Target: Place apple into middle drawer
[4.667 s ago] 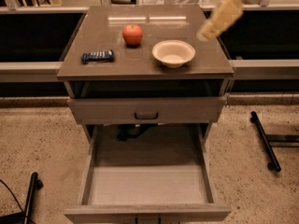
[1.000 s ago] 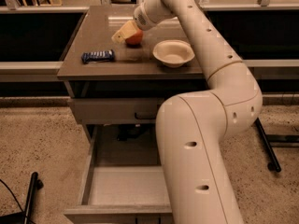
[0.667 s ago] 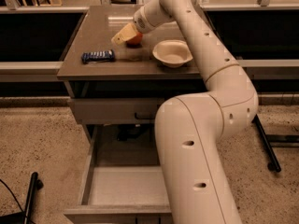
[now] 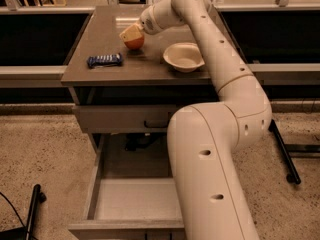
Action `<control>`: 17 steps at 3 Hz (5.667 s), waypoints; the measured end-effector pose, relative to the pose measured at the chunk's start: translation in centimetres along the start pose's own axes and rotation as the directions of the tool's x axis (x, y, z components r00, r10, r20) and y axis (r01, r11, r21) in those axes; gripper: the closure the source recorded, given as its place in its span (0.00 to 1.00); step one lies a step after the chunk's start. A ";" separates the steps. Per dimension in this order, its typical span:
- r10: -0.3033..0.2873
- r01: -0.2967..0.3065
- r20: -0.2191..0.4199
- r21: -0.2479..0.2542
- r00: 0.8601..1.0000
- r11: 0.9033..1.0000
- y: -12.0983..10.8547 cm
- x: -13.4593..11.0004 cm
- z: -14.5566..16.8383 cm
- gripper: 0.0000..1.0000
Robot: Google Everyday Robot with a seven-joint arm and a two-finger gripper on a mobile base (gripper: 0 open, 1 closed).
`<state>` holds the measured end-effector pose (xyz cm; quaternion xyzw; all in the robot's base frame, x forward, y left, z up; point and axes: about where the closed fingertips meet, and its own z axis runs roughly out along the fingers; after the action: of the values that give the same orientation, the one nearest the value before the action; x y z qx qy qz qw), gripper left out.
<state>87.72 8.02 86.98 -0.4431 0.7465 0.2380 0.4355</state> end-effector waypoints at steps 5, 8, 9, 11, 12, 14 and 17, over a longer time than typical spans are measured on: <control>-0.472 0.548 0.312 -0.237 0.825 0.802 16.6 -4.1 -18.1 1.00; -0.371 0.477 0.351 -0.294 0.860 0.828 23.2 0.1 -20.1 1.00; -0.307 0.416 0.391 -0.233 0.868 0.879 24.0 3.7 -18.5 1.00; -0.157 0.239 0.283 -0.286 0.946 0.928 27.7 22.8 -13.1 1.00; -0.149 0.234 0.278 -0.302 0.949 0.924 28.4 23.4 -12.7 1.00; -0.122 0.154 0.199 -0.155 0.972 0.976 26.0 31.8 -9.9 0.86; 0.000 0.054 0.226 -0.234 0.974 0.971 26.1 45.5 0.1 0.08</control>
Offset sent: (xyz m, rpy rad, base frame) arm -0.0578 -0.0016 0.0335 0.0580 -0.1722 0.2166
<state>54.74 0.35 46.96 -0.4729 0.6524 0.3686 0.4636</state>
